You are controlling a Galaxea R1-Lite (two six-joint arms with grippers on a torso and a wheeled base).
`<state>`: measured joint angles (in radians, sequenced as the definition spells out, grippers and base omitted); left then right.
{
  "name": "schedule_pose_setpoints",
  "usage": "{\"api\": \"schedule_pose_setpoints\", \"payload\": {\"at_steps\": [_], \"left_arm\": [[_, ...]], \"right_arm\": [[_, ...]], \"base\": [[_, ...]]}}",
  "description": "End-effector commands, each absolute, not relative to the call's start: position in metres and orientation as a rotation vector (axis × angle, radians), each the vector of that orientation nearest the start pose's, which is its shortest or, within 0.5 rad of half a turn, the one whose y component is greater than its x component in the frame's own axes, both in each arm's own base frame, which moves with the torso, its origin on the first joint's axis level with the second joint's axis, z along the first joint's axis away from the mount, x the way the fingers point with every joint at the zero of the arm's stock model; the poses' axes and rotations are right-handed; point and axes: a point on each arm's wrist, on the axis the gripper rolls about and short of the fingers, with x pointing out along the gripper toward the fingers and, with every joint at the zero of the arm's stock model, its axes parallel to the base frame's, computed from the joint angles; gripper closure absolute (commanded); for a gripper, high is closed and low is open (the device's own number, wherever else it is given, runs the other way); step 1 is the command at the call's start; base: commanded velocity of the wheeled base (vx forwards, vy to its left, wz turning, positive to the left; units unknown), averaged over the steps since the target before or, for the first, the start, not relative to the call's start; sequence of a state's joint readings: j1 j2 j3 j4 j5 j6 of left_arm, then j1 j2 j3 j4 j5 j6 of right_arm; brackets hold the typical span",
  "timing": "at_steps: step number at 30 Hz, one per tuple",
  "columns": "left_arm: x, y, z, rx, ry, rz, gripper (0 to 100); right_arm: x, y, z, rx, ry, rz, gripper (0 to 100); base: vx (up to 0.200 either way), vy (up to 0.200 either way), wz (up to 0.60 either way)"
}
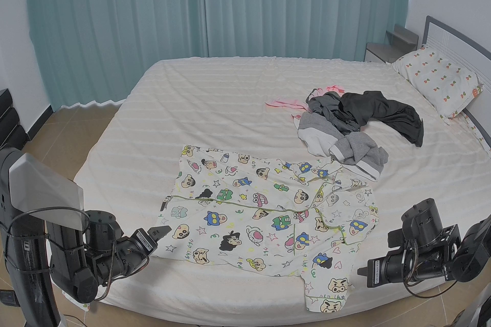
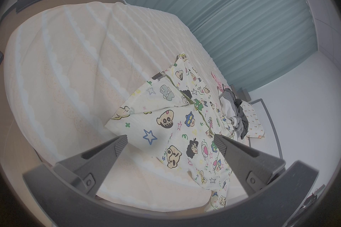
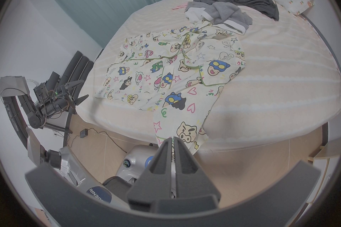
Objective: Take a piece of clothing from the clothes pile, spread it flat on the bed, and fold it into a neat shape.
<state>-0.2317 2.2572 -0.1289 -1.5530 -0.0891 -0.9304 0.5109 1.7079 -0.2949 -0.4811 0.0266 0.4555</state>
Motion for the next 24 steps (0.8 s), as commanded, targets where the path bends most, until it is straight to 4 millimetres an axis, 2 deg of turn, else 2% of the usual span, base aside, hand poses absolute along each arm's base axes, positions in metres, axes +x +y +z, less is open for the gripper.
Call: {"api": "schedule_pose_setpoints", "payload": {"at_steps": [1, 2, 4, 5, 6, 9, 10, 17, 24], "left_arm": [[0.242, -0.059, -0.011, -0.856, 0.664, -0.028, 0], [0.242, -0.059, -0.011, -0.856, 0.664, -0.028, 0], [0.242, -0.059, -0.011, -0.856, 0.664, -0.028, 0], [0.242, -0.059, -0.011, -0.856, 0.664, -0.028, 0], [0.242, -0.059, -0.011, -0.856, 0.664, -0.028, 0], [0.242, -0.059, -0.011, -0.857, 0.662, -0.029, 0], [0.242, -0.059, -0.012, -0.856, 0.664, -0.028, 0], [0.242, -0.059, -0.013, -0.856, 0.67, -0.026, 0], [0.242, -0.059, -0.013, -0.855, 0.669, -0.025, 0]], "right_arm": [[0.194, 0.099, 0.036, 0.167, 1.072, 0.244, 100], [0.205, 0.099, 0.023, 0.156, 1.108, 0.219, 100], [0.214, 0.099, 0.012, 0.155, 1.13, 0.197, 100], [0.214, 0.099, 0.012, 0.155, 1.13, 0.197, 100], [0.221, 0.098, 0.001, 0.161, 1.145, 0.179, 100], [0.229, 0.096, -0.013, 0.165, 1.141, 0.163, 100], [0.232, 0.095, -0.019, 0.168, 1.13, 0.156, 0], [0.23, 0.092, -0.037, 0.166, 1.149, 0.148, 0], [0.221, 0.084, -0.036, 0.146, 1.169, 0.146, 0]], "base": [[0.0, 0.0, 0.0], [0.0, 0.0, 0.0], [0.0, 0.0, 0.0], [0.0, 0.0, 0.0], [0.0, 0.0, 0.0], [0.0, 0.0, 0.0], [0.0, 0.0, 0.0], [0.0, 0.0, 0.0], [0.0, 0.0, 0.0]]}}
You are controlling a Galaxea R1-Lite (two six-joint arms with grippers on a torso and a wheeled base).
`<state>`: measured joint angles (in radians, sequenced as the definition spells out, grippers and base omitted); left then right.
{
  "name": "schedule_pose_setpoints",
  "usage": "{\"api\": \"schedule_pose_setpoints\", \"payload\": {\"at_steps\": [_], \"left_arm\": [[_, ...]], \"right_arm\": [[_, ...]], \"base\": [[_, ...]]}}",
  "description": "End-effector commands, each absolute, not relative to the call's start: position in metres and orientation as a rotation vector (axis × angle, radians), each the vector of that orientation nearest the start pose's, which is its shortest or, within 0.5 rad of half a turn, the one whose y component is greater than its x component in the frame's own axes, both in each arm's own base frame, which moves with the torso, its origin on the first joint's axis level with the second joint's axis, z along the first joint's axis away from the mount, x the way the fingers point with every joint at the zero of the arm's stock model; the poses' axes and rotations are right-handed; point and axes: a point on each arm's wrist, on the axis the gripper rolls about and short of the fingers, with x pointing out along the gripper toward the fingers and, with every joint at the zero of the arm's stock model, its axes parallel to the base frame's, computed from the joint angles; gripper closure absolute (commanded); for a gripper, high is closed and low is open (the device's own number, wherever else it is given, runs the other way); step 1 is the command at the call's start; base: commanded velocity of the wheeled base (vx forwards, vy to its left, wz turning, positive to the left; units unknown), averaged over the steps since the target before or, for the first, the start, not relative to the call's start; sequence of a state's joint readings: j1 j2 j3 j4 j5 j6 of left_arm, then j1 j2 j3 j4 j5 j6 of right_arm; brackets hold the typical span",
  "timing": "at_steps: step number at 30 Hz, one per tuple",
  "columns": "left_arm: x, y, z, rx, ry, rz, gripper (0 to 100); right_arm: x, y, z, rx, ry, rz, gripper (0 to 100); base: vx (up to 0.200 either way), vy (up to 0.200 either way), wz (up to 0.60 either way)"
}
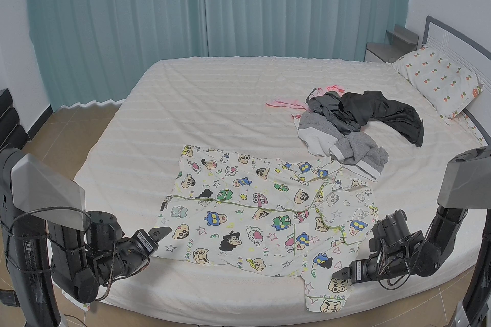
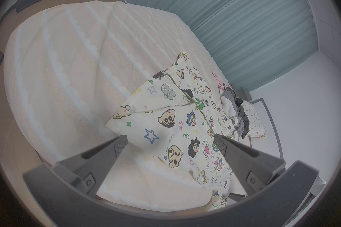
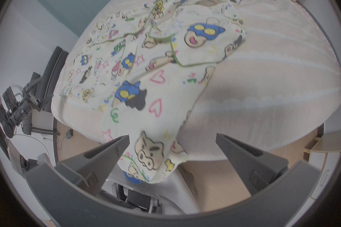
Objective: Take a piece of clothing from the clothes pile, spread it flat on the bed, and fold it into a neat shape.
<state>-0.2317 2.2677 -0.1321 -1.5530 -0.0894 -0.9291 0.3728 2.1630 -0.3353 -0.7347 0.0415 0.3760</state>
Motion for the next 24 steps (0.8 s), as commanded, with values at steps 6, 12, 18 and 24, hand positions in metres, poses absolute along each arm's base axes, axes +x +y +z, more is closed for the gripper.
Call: {"api": "schedule_pose_setpoints", "payload": {"at_steps": [6, 12, 18, 24], "left_arm": [[0.242, -0.059, -0.013, -0.855, 0.669, -0.025, 0], [0.242, -0.059, -0.013, -0.855, 0.669, -0.025, 0], [0.242, -0.06, -0.013, -0.855, 0.67, -0.026, 0], [0.242, -0.06, -0.013, -0.855, 0.67, -0.026, 0]], "right_arm": [[0.216, 0.066, -0.036, 0.157, 1.132, 0.12, 0], [0.202, 0.043, -0.037, 0.116, 1.123, 0.13, 0], [0.199, 0.042, -0.038, 0.045, 1.122, 0.174, 0], [0.205, 0.062, -0.046, -0.04, 1.117, 0.262, 0]], "base": [[0.0, 0.0, 0.0], [0.0, 0.0, 0.0], [0.0, 0.0, 0.0], [0.0, 0.0, 0.0]]}}
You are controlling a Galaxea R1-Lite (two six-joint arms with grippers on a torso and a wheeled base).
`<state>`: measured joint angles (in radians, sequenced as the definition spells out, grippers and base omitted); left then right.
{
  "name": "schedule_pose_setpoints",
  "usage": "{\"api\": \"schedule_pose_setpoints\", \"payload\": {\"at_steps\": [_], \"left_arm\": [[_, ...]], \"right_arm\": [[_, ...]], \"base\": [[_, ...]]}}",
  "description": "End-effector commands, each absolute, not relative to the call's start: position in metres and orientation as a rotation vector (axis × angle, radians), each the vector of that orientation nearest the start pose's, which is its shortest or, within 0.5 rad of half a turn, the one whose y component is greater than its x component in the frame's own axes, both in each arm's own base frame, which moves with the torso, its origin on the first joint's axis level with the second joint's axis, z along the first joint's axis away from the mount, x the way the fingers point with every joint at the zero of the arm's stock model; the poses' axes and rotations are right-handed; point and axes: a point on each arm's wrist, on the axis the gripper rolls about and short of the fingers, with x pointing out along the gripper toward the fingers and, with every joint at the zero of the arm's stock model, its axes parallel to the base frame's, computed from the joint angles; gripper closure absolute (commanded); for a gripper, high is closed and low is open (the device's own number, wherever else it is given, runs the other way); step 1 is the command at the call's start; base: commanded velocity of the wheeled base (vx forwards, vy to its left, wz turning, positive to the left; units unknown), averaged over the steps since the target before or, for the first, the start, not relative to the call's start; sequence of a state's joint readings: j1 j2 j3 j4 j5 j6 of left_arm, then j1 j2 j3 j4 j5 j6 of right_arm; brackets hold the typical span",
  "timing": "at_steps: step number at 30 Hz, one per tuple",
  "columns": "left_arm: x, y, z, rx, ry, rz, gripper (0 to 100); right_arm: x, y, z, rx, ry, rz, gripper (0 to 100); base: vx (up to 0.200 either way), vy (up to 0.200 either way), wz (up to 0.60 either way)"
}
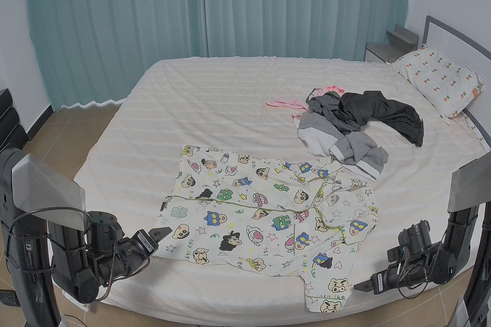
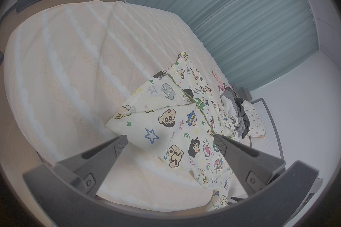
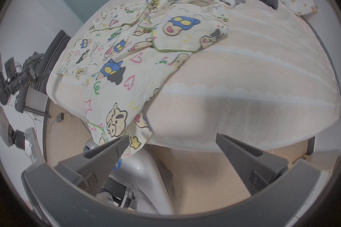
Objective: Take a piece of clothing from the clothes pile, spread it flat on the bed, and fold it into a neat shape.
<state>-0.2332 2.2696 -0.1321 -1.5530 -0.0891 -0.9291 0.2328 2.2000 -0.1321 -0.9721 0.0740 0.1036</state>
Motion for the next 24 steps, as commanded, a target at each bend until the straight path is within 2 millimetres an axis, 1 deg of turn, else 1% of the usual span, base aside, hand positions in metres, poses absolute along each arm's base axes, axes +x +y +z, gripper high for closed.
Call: {"api": "schedule_pose_setpoints", "payload": {"at_steps": [1, 5, 10, 17, 18, 22, 24], "left_arm": [[0.242, -0.06, -0.013, -0.855, 0.67, -0.026, 0], [0.242, -0.059, -0.013, -0.855, 0.669, -0.025, 0], [0.242, -0.059, -0.015, -0.855, 0.673, -0.023, 0], [0.242, -0.059, -0.015, -0.855, 0.673, -0.023, 0], [0.242, -0.059, -0.015, -0.855, 0.673, -0.023, 0], [0.242, -0.059, -0.015, -0.855, 0.673, -0.023, 0], [0.242, -0.059, -0.015, -0.855, 0.673, -0.023, 0]], "right_arm": [[0.206, 0.064, -0.048, -0.046, 1.115, 0.269, 0], [0.213, 0.073, -0.055, -0.091, 1.113, 0.263, 0], [0.218, 0.081, -0.056, -0.116, 1.088, 0.275, 0], [0.212, 0.09, -0.056, -0.145, 1.092, 0.312, 0], [0.213, 0.092, -0.055, -0.148, 1.089, 0.317, 100], [0.212, 0.095, -0.057, -0.156, 1.093, 0.326, 100], [0.212, 0.094, -0.063, -0.163, 1.111, 0.318, 100]], "base": [[0.0, 0.0, 0.0], [0.0, 0.0, 0.0], [0.0, 0.0, 0.0], [0.0, 0.0, 0.0], [0.0, 0.0, 0.0], [0.0, 0.0, 0.0], [0.0, 0.0, 0.0]]}}
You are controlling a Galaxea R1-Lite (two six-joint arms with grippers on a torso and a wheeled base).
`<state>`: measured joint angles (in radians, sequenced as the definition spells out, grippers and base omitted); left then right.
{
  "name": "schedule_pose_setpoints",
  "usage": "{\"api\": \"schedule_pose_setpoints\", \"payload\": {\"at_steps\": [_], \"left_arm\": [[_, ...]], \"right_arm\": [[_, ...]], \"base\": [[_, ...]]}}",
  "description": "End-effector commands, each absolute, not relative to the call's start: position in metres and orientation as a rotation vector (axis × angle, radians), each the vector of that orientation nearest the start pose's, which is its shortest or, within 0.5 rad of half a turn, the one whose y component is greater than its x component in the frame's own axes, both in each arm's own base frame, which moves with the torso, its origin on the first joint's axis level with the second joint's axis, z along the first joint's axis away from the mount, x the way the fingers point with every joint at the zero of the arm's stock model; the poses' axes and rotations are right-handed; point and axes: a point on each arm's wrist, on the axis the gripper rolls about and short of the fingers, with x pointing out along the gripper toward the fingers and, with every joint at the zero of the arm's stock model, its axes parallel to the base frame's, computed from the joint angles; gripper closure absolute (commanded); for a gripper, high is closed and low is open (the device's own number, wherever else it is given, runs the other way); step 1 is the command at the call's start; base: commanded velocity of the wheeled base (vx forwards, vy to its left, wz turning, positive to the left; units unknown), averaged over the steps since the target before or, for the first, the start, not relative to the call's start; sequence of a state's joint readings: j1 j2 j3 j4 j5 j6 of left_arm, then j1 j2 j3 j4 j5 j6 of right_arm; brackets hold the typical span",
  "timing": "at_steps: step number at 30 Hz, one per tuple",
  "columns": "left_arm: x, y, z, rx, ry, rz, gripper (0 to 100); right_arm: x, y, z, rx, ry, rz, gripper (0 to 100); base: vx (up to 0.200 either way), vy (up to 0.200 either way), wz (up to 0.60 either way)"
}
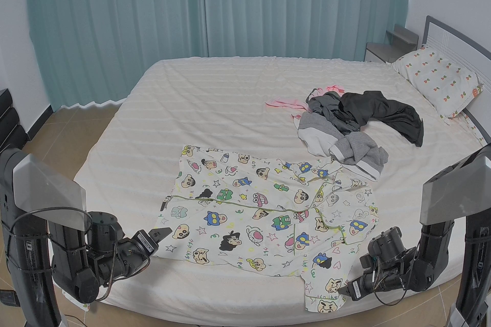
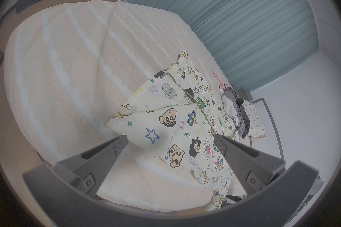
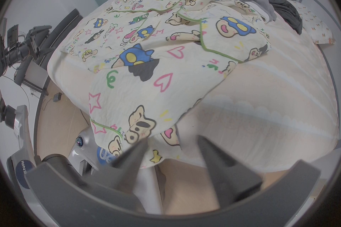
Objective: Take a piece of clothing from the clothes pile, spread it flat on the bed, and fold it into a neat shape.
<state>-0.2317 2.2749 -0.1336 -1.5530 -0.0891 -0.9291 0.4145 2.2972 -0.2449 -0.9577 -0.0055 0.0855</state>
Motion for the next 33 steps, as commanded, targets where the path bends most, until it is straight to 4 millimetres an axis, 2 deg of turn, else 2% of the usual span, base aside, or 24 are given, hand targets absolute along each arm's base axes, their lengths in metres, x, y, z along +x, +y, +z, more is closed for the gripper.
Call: {"api": "schedule_pose_setpoints", "payload": {"at_steps": [1, 13, 14, 20, 33], "left_arm": [[0.242, -0.059, -0.015, -0.855, 0.673, -0.023, 0], [0.243, -0.059, -0.015, -0.855, 0.672, -0.023, 0], [0.243, -0.059, -0.015, -0.853, 0.672, -0.024, 0], [0.242, -0.059, -0.015, -0.853, 0.672, -0.022, 0], [0.242, -0.06, -0.014, -0.853, 0.672, -0.024, 0]], "right_arm": [[0.213, 0.094, -0.065, -0.164, 1.117, 0.317, 100], [0.211, 0.092, -0.062, -0.157, 1.111, 0.313, 100], [0.203, 0.088, -0.056, -0.158, 1.121, 0.31, 100], [0.186, 0.074, -0.054, -0.151, 1.181, 0.274, 100], [0.165, 0.062, -0.052, -0.126, 1.261, 0.24, 100]], "base": [[0.0, 0.0, 0.0], [0.0, 0.0, 0.0], [0.0, 0.0, 0.0], [0.0, 0.0, 0.0], [0.0, 0.0, 0.0]]}}
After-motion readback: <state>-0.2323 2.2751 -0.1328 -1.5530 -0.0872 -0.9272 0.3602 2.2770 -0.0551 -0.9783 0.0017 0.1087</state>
